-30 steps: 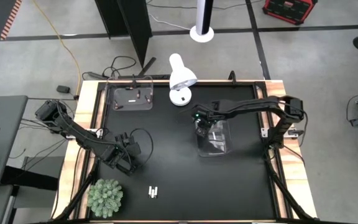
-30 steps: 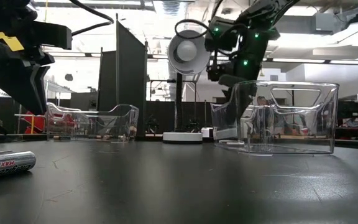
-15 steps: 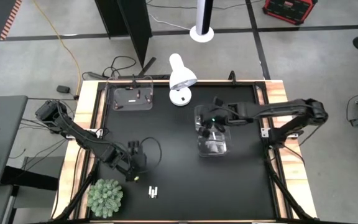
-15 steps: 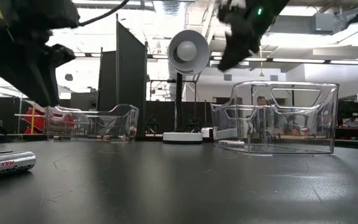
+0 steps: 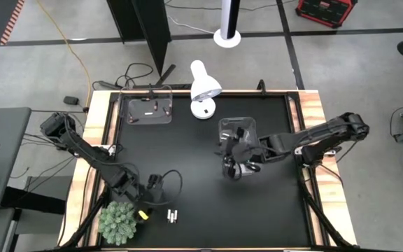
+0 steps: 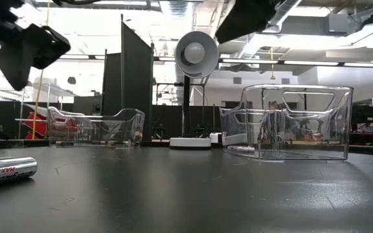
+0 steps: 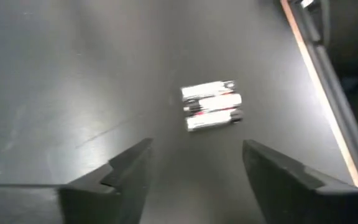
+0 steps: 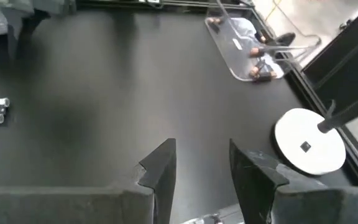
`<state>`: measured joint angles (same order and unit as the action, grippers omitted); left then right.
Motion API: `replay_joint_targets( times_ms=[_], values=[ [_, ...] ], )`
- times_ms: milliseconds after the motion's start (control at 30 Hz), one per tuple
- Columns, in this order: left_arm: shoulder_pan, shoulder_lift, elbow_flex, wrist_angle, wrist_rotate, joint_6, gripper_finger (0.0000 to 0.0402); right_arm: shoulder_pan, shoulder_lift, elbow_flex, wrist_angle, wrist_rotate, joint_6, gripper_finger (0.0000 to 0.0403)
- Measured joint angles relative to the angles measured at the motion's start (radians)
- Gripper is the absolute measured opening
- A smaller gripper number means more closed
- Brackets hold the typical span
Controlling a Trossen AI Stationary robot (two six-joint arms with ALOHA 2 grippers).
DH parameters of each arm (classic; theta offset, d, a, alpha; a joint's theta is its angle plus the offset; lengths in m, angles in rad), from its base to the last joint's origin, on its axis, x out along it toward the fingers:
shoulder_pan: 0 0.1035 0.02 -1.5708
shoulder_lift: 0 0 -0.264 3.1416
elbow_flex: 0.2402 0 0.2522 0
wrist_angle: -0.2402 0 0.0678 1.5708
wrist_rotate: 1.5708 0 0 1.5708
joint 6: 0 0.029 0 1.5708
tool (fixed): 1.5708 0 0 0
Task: Sort batteries
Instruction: Put the silver battery into the bottom transparent bin
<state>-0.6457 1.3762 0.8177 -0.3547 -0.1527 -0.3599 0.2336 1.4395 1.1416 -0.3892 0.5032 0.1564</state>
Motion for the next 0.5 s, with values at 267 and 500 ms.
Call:
replay_joint_targets(
  times_ms=[267,500],
  values=[
    [-0.038,0.042,0.000,0.127,-0.016,-0.114,0.0298,0.070,0.036,0.000,0.114,0.074,-0.008,0.0159],
    [-0.040,0.223,0.039,0.118,0.001,-0.200,0.0300,0.108,0.041,0.000,0.170,0.133,-0.034,0.0159]
  ],
)
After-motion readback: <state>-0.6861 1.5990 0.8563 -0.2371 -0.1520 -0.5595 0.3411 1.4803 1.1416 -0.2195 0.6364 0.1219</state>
